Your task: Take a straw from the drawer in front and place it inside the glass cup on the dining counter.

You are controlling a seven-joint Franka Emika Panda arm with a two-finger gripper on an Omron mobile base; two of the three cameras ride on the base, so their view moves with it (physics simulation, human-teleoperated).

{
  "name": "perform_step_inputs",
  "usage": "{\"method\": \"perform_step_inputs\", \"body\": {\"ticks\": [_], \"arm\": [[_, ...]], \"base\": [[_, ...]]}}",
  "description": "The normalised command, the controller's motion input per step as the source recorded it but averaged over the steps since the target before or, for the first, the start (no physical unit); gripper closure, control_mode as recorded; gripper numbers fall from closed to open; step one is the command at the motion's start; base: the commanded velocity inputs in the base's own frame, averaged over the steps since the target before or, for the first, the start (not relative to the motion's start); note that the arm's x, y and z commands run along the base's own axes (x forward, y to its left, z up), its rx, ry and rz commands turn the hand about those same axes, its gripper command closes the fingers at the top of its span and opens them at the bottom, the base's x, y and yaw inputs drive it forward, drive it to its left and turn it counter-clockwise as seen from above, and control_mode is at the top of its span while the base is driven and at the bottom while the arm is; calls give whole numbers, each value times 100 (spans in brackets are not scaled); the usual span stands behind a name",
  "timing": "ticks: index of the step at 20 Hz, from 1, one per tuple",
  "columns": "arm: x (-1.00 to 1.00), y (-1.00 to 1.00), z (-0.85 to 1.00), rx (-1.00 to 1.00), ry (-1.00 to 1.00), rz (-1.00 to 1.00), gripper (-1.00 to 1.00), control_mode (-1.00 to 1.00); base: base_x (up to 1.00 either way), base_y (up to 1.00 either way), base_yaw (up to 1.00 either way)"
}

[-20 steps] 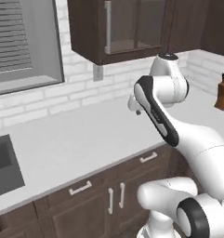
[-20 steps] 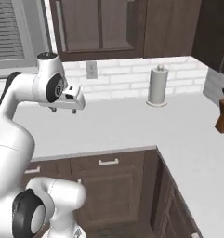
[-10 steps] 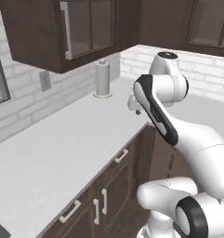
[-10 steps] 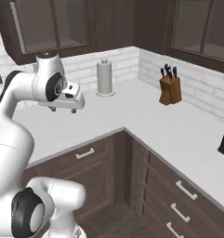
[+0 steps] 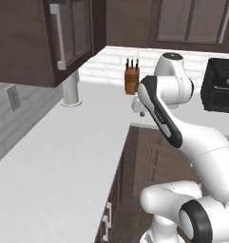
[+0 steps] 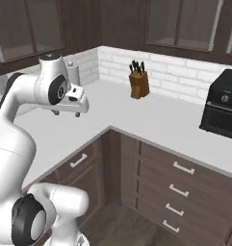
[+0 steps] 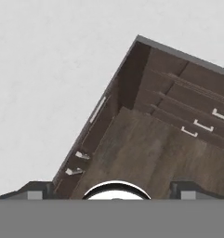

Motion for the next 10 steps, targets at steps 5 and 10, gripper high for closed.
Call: {"method": "perform_step_inputs", "body": {"ticks": [5,10], "arm": [[0,0,0,0,0,0,-100,100],[-6,1,0,20,9,-16,-100,-100]], "base": [[-6,62,-53],[-11,27,-28]]}}
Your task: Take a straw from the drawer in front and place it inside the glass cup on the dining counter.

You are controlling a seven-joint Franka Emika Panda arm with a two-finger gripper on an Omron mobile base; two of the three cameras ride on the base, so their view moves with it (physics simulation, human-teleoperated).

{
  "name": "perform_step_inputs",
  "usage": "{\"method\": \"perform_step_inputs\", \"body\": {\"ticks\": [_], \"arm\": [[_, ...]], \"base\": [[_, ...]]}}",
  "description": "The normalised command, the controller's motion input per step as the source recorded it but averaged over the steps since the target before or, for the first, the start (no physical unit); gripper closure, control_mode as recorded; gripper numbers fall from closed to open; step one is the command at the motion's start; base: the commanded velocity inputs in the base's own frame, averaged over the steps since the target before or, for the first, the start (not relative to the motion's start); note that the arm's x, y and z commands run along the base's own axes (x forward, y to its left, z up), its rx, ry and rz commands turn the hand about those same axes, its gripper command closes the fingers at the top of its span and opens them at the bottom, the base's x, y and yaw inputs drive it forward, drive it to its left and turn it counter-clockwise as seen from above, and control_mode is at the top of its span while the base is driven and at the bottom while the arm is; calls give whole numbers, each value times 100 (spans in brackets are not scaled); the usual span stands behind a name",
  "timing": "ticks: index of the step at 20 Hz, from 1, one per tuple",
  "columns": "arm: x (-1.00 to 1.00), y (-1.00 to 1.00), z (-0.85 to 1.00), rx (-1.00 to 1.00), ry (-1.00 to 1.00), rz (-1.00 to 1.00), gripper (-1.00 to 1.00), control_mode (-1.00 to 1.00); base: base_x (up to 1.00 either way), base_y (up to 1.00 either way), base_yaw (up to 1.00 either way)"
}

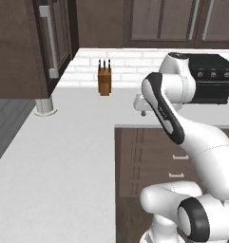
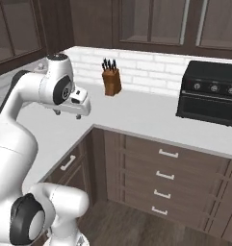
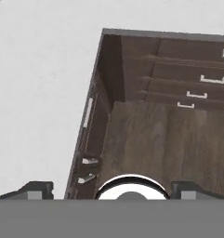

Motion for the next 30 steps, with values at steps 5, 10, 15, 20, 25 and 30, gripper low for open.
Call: {"method": "perform_step_inputs", "body": {"ticks": [5,10,15,20,25,30], "arm": [[-2,-58,-20,64,26,-28,-100,-100],[0,-78,-69,65,22,-14,-100,-100],[0,-19,-100,52,11,-5,-100,-100],[9,7,-100,33,0,-1,-100,-100],[24,43,-87,9,-5,1,-100,-100],[26,46,-74,4,-12,9,-100,-100]], "base": [[0,0,0],[0,0,0],[0,0,0],[0,0,0],[0,0,0],[0,0,0]]}}
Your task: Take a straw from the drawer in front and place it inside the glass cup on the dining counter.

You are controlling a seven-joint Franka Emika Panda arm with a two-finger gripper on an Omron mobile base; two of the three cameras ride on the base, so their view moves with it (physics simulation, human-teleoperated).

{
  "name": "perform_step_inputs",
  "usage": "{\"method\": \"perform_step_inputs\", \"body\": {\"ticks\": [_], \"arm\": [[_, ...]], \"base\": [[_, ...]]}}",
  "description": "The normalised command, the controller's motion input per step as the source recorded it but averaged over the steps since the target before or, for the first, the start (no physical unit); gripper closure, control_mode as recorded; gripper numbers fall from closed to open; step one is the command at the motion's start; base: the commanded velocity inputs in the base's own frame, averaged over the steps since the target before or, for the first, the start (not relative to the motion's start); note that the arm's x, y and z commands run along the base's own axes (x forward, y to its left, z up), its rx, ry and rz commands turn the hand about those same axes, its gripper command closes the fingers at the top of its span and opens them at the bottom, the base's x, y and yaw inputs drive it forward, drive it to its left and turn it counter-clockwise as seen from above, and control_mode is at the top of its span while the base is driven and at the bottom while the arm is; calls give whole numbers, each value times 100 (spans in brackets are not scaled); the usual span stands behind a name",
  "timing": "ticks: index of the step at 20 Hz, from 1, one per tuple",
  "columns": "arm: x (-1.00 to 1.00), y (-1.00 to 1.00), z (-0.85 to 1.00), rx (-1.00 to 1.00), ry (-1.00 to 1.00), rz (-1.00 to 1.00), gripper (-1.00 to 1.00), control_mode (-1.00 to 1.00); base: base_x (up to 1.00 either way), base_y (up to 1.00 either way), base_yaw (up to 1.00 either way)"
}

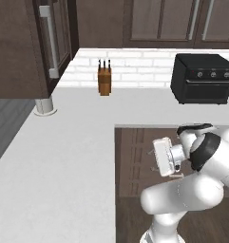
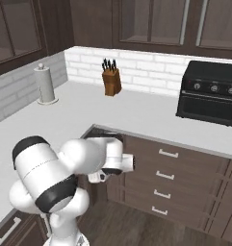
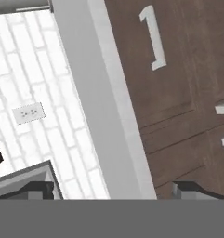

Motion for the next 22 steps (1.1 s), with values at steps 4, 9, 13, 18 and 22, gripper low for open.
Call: {"method": "perform_step_inputs", "body": {"ticks": [4,9,13,18,22], "arm": [[17,50,-57,3,-17,10,-100,-100],[3,51,-32,1,-25,13,-100,-100],[24,34,-28,0,-21,12,-100,-100],[30,33,-14,2,-14,8,-100,-100],[20,20,-9,7,-7,3,-100,-100]], "base": [[0,0,0],[0,0,0],[0,0,0],[0,0,0],[0,0,0]]}}
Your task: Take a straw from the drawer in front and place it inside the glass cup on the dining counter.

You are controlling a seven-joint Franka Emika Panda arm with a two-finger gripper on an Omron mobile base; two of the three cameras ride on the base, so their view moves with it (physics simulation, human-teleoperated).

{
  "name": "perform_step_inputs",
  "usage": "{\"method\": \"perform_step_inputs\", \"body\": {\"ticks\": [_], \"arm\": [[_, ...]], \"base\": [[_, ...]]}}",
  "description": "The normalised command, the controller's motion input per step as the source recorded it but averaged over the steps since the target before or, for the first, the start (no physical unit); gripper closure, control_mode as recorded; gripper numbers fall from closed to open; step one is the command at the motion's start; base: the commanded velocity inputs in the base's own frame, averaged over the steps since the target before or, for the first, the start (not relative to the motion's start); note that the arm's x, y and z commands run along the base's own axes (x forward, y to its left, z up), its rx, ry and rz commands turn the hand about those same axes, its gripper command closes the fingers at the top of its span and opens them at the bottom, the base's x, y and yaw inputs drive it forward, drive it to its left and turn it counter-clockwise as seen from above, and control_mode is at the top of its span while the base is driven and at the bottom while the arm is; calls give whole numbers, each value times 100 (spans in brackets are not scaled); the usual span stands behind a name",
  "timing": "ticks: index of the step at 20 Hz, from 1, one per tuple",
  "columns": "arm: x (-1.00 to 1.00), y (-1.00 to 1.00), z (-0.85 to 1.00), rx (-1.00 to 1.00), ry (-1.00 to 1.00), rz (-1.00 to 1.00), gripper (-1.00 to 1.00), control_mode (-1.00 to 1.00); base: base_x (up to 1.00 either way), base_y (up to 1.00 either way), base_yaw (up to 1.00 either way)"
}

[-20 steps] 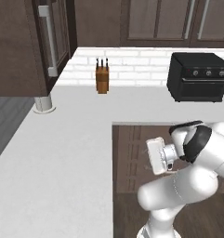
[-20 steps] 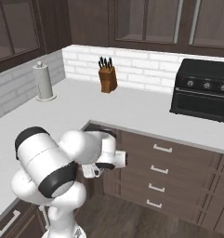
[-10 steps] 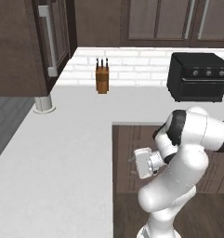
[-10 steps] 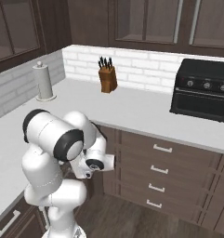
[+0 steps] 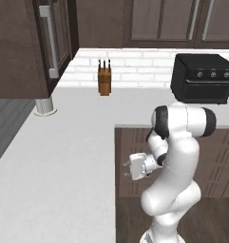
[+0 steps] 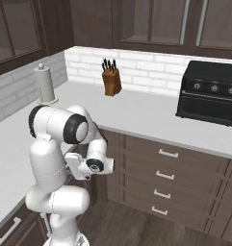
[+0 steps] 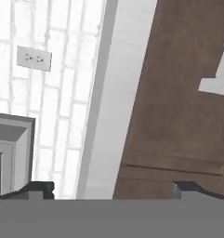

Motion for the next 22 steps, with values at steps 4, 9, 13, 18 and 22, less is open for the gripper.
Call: {"method": "perform_step_inputs", "body": {"ticks": [4,9,13,18,22], "arm": [[21,18,-14,11,0,0,-100,-100],[36,18,-27,9,0,0,-100,-100],[31,1,-36,2,0,0,-100,-100],[27,0,-39,0,0,0,-100,-100],[19,10,-24,0,0,0,-100,-100]], "base": [[0,0,0],[0,0,0],[0,0,0],[0,0,0],[0,0,0]]}}
